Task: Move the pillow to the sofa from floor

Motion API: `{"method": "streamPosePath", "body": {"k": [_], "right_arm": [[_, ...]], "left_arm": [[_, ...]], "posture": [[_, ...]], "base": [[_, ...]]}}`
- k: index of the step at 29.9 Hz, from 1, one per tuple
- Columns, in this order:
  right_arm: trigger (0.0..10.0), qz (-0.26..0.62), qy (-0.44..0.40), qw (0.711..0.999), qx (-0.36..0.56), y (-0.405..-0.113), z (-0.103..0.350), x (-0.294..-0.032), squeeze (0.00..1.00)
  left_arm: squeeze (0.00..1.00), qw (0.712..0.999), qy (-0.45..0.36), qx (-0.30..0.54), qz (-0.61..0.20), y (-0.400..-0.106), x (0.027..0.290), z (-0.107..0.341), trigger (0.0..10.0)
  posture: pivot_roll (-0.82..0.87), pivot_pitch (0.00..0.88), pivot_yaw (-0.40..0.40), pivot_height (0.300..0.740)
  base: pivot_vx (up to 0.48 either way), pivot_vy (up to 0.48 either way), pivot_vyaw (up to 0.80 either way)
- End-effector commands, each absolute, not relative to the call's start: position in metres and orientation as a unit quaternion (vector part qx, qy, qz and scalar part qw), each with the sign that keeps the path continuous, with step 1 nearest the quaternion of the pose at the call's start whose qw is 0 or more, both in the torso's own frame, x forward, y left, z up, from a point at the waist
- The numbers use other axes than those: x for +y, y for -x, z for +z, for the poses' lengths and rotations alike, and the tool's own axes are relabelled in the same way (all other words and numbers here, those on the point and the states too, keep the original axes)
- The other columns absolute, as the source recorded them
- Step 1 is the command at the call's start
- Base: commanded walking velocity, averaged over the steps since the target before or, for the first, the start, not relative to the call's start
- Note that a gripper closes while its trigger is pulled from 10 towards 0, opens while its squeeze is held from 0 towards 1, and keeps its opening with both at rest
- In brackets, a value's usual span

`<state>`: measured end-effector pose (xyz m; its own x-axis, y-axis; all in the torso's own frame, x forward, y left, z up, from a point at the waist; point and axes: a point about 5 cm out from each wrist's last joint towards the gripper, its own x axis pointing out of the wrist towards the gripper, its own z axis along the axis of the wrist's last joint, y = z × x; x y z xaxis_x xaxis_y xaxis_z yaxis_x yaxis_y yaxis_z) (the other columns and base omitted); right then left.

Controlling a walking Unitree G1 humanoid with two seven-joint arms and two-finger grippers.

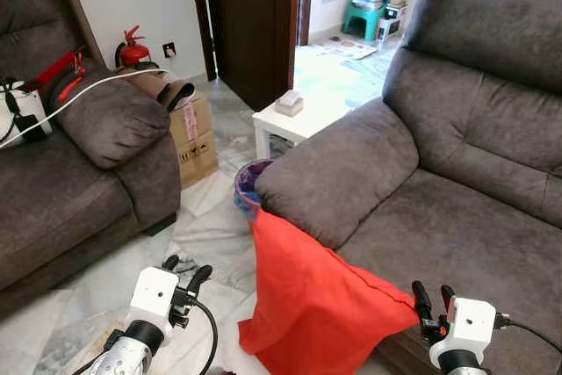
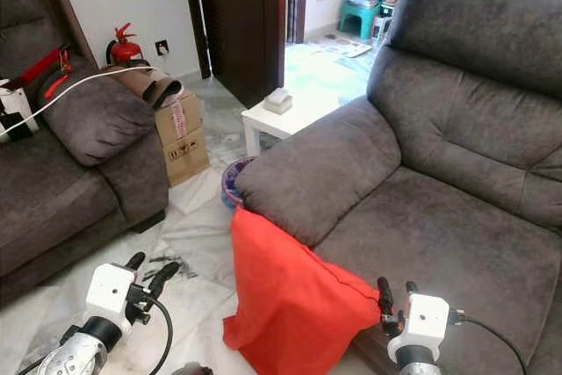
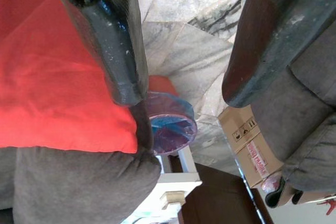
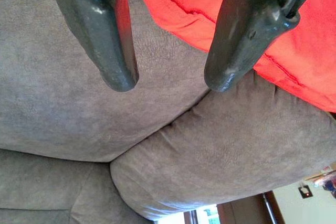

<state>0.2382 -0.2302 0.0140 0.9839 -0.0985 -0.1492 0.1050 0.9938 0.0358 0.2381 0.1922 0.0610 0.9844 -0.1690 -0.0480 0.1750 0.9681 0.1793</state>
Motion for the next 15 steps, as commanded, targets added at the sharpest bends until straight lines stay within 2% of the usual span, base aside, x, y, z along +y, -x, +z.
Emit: {"method": "streamPosePath", "body": {"k": [1, 15], "right_arm": [[10.0, -0.044, -0.036, 0.996, 0.073, -0.2386, 0.0129, -0.2275, 1.0], [10.0, -0.022, -0.037, 0.996, 0.079, -0.238, 0.0107, -0.2216, 1.0]], "left_arm": [[0.0, 0.991, -0.098, 0.015, -0.085, -0.2377, 0.1955, 0.0639, 10.0], [0.0, 0.992, -0.096, 0.016, -0.086, -0.2376, 0.1945, 0.0637, 10.0]], "posture": [[-0.01, 0.081, 0.026, 0.638], [-0.01, 0.082, 0.025, 0.638]], "base": [[0.0, 0.0, 0.0], [0.0, 0.0, 0.0]]}}
